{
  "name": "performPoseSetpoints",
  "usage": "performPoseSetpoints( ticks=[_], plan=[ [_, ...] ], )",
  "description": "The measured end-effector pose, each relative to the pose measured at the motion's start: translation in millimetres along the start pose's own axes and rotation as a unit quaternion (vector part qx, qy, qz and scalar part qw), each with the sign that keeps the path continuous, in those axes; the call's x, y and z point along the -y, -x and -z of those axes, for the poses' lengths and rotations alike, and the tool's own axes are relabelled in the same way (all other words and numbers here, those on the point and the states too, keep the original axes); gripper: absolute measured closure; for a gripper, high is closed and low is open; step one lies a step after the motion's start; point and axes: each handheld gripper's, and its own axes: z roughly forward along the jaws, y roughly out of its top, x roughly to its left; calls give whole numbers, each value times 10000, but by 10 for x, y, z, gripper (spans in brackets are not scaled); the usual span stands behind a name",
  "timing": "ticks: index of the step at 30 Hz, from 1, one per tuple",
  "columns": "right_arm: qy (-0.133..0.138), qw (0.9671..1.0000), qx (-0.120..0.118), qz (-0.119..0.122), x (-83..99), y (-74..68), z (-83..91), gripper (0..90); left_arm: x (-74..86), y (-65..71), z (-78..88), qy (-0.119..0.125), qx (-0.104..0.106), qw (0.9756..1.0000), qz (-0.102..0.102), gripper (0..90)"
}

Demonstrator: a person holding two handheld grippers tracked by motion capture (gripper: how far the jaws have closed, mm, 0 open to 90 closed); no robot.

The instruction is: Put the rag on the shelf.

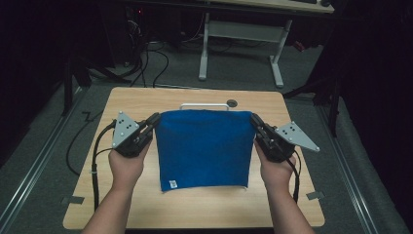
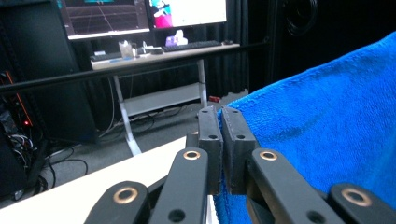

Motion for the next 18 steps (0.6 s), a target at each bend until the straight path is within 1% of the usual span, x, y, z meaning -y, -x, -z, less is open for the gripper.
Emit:
performPoseSetpoints(
  ticks=[2,8,11,13,14,17,18],
  plan=[
    [6,10000,12,-11,-20,6,-4,881,-26,-7,-8,12,-9,10000,-5,877],
    [99,9999,81,-9,-149,60,-23,880,-187,-46,-70,84,-35,9999,-48,877],
    [126,9999,97,-12,-186,86,-30,881,-209,-55,-87,88,-38,9999,-64,877],
    [135,9998,108,-48,-205,101,-32,880,-211,-63,-102,73,-35,10000,-48,877],
    [136,9998,115,-25,-215,113,-34,880,-210,-66,-112,80,-30,10000,-25,878],
    [142,9998,115,-9,-221,113,-39,880,-213,-73,-134,59,-32,10000,-26,877],
    [150,9998,118,-38,-225,113,-39,880,-218,-78,-141,50,-31,10000,-21,877]
  ],
)
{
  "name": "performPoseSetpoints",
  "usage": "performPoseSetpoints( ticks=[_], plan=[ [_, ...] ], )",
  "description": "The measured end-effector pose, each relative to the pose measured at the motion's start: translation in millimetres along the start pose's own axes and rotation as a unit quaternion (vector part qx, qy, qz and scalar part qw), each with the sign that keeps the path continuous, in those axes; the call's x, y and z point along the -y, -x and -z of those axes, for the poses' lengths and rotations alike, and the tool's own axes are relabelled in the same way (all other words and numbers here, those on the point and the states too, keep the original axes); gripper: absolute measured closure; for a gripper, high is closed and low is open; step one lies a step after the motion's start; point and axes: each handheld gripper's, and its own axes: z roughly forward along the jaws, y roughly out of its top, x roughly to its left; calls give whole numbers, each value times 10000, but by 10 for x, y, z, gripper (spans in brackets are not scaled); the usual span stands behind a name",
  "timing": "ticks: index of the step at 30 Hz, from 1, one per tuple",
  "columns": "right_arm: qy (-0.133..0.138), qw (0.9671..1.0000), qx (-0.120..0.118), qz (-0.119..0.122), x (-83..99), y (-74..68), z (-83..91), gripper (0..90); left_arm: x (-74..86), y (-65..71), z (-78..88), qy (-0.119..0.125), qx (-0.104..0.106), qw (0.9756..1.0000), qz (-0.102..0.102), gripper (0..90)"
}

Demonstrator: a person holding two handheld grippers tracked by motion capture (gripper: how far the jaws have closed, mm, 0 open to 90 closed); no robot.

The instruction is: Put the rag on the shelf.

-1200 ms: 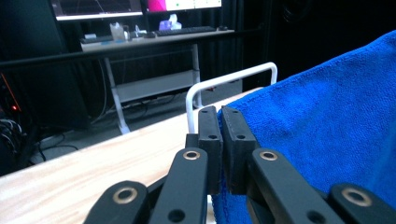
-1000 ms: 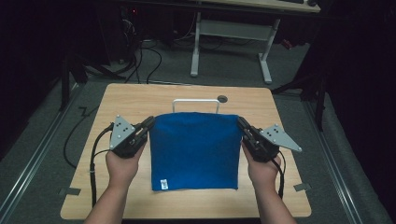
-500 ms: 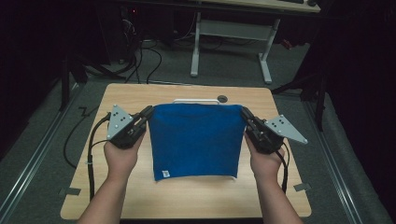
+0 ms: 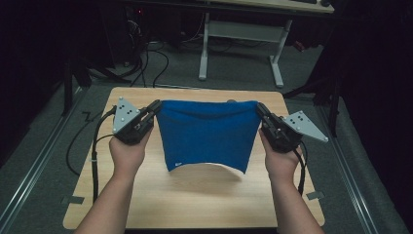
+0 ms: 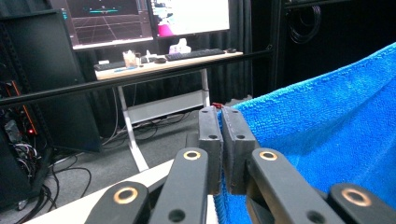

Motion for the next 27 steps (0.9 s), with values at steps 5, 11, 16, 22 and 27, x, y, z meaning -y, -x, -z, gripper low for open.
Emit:
performPoseSetpoints(
  ticks=[5,11,16,22,27],
  plan=[
    [5,10000,1,16,-16,1,-1,880,-31,-12,-5,28,-13,10000,-7,878],
    [40,10000,4,51,-70,9,-22,880,-112,-34,-33,56,-44,9999,-81,878],
    [100,9999,34,108,-195,48,-91,881,-196,-100,-113,53,-86,9999,-126,879],
    [142,9999,44,54,-336,98,-175,880,-375,-177,-207,132,-158,9994,-268,879],
    [218,9997,95,0,-477,159,-259,880,-539,-206,-272,285,-233,9986,-384,879]
  ],
)
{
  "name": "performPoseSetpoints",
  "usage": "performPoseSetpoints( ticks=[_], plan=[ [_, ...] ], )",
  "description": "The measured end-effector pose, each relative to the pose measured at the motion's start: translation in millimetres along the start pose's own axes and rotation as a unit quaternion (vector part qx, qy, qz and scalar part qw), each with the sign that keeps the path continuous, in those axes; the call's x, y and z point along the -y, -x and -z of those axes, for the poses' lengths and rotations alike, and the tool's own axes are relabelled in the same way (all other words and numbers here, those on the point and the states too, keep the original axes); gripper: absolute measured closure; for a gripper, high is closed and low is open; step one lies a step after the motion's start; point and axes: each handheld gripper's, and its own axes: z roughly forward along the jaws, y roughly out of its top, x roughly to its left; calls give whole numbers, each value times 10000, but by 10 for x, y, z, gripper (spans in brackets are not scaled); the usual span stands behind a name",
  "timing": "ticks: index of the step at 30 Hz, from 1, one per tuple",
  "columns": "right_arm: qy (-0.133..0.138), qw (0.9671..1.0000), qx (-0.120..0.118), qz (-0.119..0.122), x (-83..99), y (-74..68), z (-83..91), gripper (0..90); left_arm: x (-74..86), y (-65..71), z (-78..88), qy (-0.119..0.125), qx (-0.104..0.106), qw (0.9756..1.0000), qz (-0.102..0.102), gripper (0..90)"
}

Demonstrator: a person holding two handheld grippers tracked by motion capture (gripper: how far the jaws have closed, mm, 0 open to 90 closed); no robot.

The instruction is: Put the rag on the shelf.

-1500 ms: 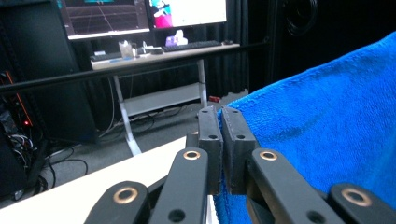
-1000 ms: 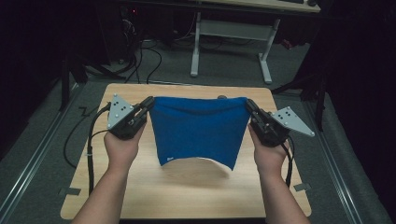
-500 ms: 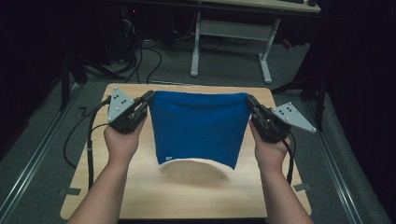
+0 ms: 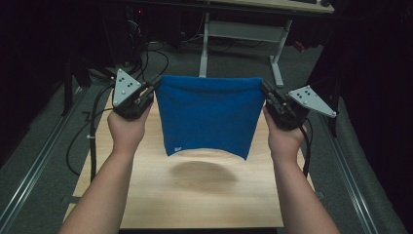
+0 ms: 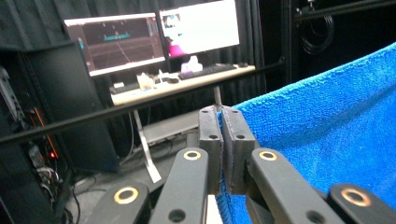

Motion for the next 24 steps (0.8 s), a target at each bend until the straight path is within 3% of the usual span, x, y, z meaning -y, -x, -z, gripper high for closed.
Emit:
performPoseSetpoints(
  ticks=[12,17,24],
  plan=[
    [-28,9998,92,-157,-142,150,-307,880,-139,-133,-351,-11,-243,9994,-243,880],
    [-130,9997,181,-126,-176,223,-533,880,-214,-238,-563,-124,-375,9982,-460,880],
    [-331,9991,270,-52,-130,303,-831,880,-185,-365,-810,-244,-530,9966,-581,879]
  ],
)
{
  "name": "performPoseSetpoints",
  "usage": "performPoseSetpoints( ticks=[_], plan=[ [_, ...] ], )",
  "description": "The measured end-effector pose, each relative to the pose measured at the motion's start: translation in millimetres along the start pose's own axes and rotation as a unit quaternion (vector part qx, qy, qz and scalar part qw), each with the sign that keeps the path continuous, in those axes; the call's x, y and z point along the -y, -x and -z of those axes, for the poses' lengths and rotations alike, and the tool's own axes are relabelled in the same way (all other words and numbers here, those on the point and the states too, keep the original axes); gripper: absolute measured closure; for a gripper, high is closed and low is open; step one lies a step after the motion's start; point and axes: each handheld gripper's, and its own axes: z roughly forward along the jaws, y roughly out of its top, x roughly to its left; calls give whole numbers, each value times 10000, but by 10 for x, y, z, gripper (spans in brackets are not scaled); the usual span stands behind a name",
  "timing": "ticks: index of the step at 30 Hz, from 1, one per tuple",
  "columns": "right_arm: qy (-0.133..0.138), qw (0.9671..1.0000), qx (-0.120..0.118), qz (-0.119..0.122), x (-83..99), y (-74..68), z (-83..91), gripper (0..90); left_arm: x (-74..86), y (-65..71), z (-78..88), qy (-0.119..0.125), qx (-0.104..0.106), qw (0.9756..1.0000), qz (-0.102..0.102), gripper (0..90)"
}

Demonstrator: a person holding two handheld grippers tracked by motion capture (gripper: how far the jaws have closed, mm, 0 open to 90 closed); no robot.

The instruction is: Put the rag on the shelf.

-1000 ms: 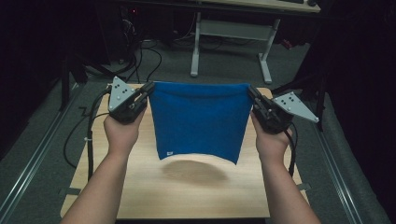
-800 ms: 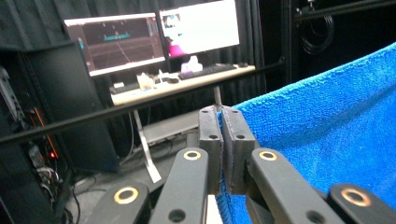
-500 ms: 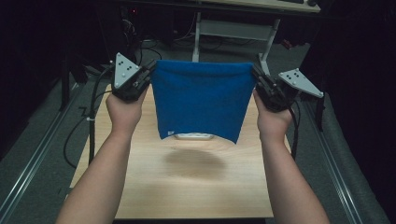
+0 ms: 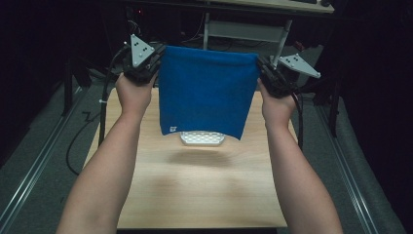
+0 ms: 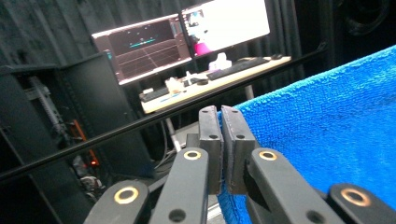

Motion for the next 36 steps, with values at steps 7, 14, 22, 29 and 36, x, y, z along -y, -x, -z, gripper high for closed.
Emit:
performPoseSetpoints(
  ticks=[7,14,22,29,36],
  plan=[
    [-374,9993,59,10,174,59,-313,880,310,-14,-241,-462,27,9989,42,879],
    [-641,9978,-54,156,405,79,-494,880,591,-10,-349,-804,43,9967,101,879],
    [-1133,9934,-154,5,792,154,-688,880,1004,53,-482,-1262,271,9915,176,879],
    [-1548,9878,-148,-7,1185,179,-736,880,1453,185,-537,-1584,536,9854,332,879],
    [-1802,9831,-189,-252,1516,200,-740,880,1837,345,-540,-1871,768,9780,513,879]
  ],
)
